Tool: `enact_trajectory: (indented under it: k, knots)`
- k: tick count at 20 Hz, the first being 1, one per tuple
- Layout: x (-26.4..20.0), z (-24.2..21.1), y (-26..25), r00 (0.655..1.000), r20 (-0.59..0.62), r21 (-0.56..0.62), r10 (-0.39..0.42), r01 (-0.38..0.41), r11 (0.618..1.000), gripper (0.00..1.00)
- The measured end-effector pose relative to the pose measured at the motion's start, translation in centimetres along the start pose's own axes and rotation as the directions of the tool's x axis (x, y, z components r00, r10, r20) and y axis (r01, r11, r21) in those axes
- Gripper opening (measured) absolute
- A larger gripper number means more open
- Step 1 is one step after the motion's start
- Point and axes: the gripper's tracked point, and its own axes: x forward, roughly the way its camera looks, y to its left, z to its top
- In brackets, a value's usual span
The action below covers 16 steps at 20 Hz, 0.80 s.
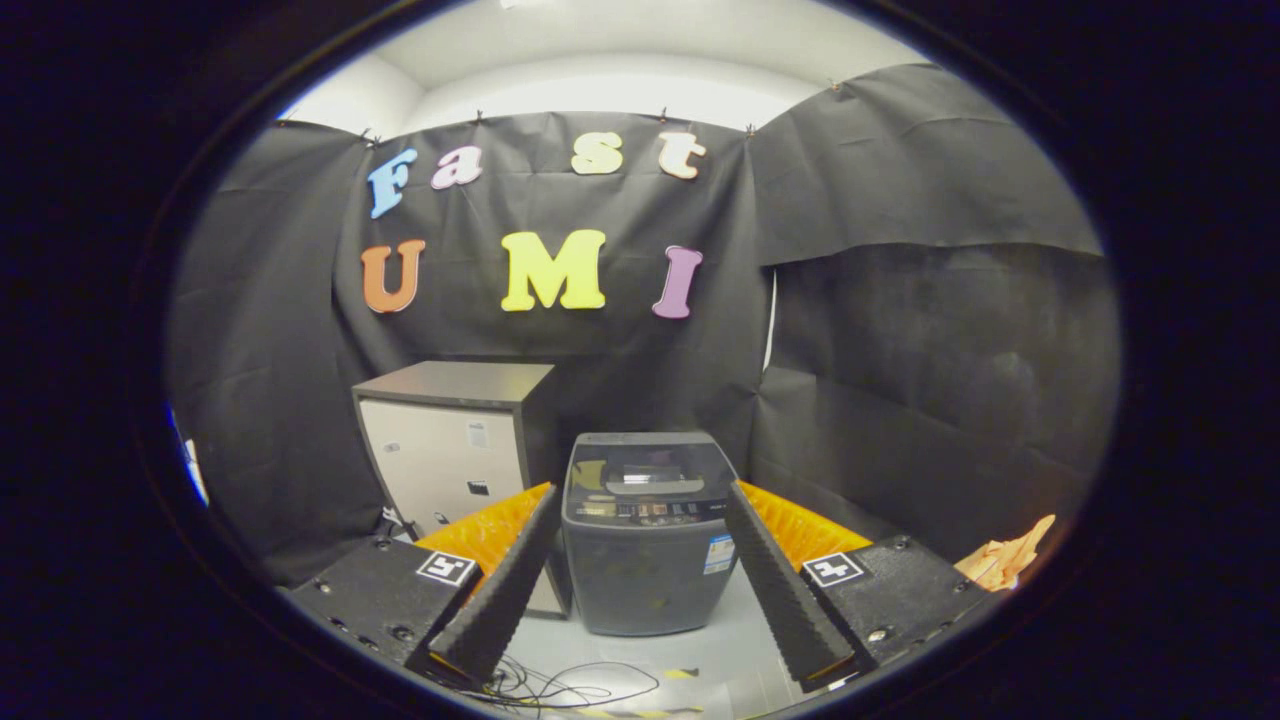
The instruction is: Put the clothes into the washing machine and then close the washing machine lid.
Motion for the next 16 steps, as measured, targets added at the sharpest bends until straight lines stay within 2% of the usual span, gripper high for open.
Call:
enact_trajectory:
  k: [16]
  knots:
    - [-0.16,0.13,-0.23,1.000,0.011,-0.013,0.012,-0.011,1.000,1.00]
